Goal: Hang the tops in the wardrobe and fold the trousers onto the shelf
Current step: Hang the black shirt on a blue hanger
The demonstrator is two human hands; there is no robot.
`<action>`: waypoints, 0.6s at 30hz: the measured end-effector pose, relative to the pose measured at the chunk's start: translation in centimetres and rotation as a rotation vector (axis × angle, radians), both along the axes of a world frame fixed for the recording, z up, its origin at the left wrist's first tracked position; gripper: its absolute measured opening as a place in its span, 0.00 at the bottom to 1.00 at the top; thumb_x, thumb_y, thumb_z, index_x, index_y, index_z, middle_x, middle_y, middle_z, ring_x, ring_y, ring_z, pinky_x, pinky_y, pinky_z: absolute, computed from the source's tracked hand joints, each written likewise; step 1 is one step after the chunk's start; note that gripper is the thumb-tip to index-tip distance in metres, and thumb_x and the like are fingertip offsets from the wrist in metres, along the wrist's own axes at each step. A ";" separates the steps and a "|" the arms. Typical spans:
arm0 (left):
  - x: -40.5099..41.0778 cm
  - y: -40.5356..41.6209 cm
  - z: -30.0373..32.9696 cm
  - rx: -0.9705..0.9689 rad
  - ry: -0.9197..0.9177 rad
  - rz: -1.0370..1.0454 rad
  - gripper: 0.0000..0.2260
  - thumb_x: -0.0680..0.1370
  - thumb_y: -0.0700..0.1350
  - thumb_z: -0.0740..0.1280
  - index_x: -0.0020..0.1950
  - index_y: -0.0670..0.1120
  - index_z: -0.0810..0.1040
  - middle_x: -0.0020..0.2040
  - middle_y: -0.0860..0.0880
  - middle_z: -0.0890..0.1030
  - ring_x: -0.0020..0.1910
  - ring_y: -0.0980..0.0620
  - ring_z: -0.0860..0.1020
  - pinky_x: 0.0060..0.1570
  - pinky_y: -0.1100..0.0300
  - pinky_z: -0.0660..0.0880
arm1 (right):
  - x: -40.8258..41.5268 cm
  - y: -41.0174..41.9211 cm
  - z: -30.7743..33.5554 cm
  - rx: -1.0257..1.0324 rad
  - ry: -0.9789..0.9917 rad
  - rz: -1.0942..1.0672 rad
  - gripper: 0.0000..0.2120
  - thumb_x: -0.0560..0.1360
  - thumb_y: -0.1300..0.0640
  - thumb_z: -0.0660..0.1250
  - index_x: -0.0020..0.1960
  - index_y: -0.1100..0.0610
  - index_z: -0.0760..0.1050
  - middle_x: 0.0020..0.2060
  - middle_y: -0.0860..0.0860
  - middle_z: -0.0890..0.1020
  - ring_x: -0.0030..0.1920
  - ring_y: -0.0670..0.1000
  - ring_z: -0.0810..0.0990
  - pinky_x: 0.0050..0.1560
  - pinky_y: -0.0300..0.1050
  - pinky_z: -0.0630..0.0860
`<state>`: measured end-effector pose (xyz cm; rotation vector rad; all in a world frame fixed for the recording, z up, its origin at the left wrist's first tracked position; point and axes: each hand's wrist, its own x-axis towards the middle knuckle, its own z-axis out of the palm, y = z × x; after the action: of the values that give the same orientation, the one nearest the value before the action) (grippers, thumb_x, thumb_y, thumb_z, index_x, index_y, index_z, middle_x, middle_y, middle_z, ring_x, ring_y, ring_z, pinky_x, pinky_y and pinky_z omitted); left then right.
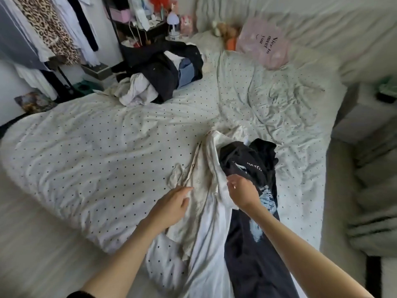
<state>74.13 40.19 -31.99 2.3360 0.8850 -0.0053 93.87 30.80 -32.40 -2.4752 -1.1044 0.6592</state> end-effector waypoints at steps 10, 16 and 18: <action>7.6 3.3 -4.5 -0.036 0.007 -0.028 0.17 0.82 0.42 0.55 0.71 0.47 0.68 0.69 0.52 0.70 0.67 0.56 0.69 0.62 0.64 0.66 | 9.7 9.4 -4.3 0.055 0.125 -0.337 0.23 0.76 0.41 0.61 0.60 0.58 0.76 0.56 0.55 0.79 0.60 0.58 0.75 0.63 0.58 0.68; 10.0 5.0 -4.4 0.005 -0.090 0.043 0.17 0.81 0.41 0.58 0.70 0.46 0.69 0.68 0.51 0.72 0.66 0.54 0.70 0.58 0.69 0.63 | 9.5 10.0 -3.8 0.129 0.301 -0.432 0.09 0.76 0.54 0.65 0.49 0.59 0.81 0.48 0.56 0.82 0.54 0.58 0.77 0.62 0.56 0.69; 11.3 4.9 -4.3 0.011 -0.156 0.050 0.20 0.80 0.43 0.62 0.72 0.45 0.66 0.69 0.51 0.70 0.66 0.53 0.70 0.61 0.69 0.62 | 8.1 7.9 -3.4 0.158 0.300 -0.309 0.10 0.75 0.54 0.67 0.37 0.55 0.79 0.43 0.52 0.80 0.52 0.58 0.77 0.56 0.53 0.70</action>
<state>85.39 45.12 -36.25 2.2882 0.8674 0.2003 101.96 38.67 -35.77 -2.2518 -0.6218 0.7816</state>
